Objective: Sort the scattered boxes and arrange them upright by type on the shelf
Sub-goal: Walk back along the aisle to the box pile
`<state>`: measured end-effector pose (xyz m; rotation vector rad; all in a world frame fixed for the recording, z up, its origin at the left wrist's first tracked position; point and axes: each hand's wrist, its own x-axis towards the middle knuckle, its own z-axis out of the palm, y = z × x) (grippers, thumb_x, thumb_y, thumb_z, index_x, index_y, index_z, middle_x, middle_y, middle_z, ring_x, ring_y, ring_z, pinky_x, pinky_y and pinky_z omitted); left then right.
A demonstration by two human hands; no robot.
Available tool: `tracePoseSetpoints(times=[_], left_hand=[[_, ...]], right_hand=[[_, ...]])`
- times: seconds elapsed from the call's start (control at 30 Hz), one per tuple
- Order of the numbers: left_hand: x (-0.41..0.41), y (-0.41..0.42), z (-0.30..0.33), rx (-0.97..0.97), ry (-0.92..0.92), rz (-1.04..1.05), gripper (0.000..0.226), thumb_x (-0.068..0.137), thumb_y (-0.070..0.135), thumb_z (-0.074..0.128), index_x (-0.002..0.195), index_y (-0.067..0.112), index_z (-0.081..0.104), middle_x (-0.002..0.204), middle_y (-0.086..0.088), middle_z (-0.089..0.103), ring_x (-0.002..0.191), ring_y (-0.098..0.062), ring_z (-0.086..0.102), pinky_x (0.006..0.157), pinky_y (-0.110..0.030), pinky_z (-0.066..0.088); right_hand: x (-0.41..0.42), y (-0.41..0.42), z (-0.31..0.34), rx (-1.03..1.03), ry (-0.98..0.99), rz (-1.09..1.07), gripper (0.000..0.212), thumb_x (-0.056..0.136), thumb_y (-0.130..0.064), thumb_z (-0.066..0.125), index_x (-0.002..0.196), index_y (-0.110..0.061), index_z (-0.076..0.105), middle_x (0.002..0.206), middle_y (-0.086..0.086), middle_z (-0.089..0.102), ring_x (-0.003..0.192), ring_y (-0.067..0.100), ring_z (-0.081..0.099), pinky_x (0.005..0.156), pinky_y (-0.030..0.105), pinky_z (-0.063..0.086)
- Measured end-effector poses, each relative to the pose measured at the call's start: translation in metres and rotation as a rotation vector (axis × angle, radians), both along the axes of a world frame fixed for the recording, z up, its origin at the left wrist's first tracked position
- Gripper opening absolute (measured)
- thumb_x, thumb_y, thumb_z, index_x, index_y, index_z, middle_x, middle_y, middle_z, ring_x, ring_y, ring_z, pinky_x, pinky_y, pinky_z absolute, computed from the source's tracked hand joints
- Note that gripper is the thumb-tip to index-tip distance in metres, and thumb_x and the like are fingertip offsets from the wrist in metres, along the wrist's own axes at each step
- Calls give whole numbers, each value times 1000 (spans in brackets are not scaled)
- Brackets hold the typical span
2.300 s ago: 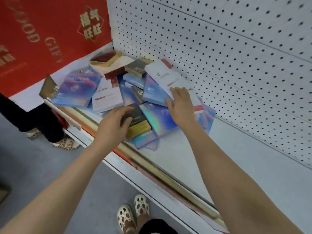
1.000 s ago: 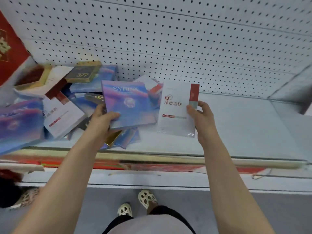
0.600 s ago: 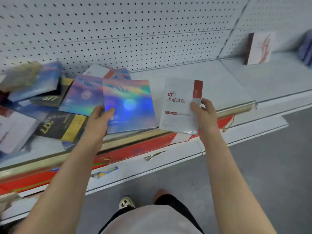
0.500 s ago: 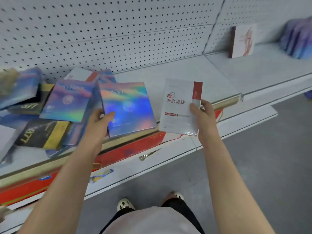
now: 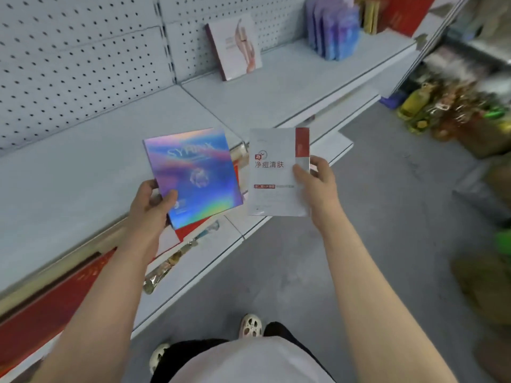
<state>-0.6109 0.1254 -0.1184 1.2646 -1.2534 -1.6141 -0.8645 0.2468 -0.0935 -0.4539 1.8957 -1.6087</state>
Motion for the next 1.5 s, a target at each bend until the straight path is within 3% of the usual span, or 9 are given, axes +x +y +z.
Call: tracePoseSetpoints(times=[0.13, 0.3, 0.47, 0.6, 0.77, 0.93, 1.13, 1.33, 1.5], left_hand=[[-77, -4, 0, -7, 17, -75, 20, 95, 7, 57, 98, 26, 55, 97, -2, 67, 88, -20, 63, 80, -34, 51], [-164, -27, -4, -41, -7, -164, 19, 95, 9, 58, 98, 27, 55, 98, 1, 68, 89, -20, 64, 73, -31, 54], [-256, -68, -9, -63, -3, -209, 20, 93, 11, 61, 96, 30, 58, 97, -4, 70, 90, -25, 66, 86, -43, 50], [-333, -105, -2, -55, 34, -280, 19, 94, 10, 59, 100, 28, 59, 97, -4, 70, 88, -24, 65, 84, -42, 51], [-434, -145, 13, -82, 73, -319, 22, 95, 2, 55, 98, 24, 56, 84, 4, 71, 74, -9, 68, 66, -22, 57], [-532, -172, 12, -110, 49, -343, 21, 96, 3, 54, 99, 24, 55, 77, 12, 74, 70, -4, 68, 67, -22, 56], [-650, -182, -7, -113, 45, -250, 20, 95, 5, 57, 99, 25, 57, 90, 1, 71, 85, -20, 64, 81, -37, 53], [-750, -179, -10, -88, 48, -99, 20, 96, 6, 56, 100, 26, 55, 78, 12, 73, 70, -5, 68, 63, -24, 56], [-801, -201, -5, -148, -9, -3, 21, 95, 9, 58, 98, 30, 57, 80, 12, 73, 77, -11, 67, 78, -37, 53]], right_hand=[[-69, 12, 3, 11, 1, -64, 26, 94, -16, 61, 119, -17, 56, 85, -6, 66, 71, 12, 66, 62, 28, 53], [-143, 10, -3, 2, -13, -149, 21, 93, -15, 63, 112, -19, 56, 88, -5, 68, 70, 8, 67, 64, 27, 54], [-221, -18, -4, 26, 15, -194, 16, 87, -22, 64, 100, -29, 58, 94, 5, 68, 80, 19, 66, 77, 42, 57], [-288, -48, 4, 33, 17, -239, 16, 88, -20, 64, 99, -30, 58, 105, 21, 66, 84, 23, 65, 86, 53, 55], [-369, -77, 13, 7, 18, -287, 17, 88, -21, 66, 98, -30, 57, 95, 10, 65, 82, 24, 65, 83, 53, 56], [-465, -98, 10, -10, 23, -303, 19, 88, -20, 67, 102, -25, 57, 93, 13, 63, 81, 25, 62, 82, 53, 55], [-605, -129, -2, 9, 23, -222, 16, 93, -16, 63, 107, -22, 57, 104, 17, 70, 84, 26, 67, 85, 52, 56], [-729, -167, 6, 29, 14, -70, 15, 92, -19, 64, 102, -28, 57, 104, 18, 71, 85, 31, 70, 83, 50, 57], [-802, -225, 8, -11, 34, 20, 24, 89, -22, 64, 112, -23, 54, 90, 4, 69, 82, 23, 68, 77, 44, 58]])
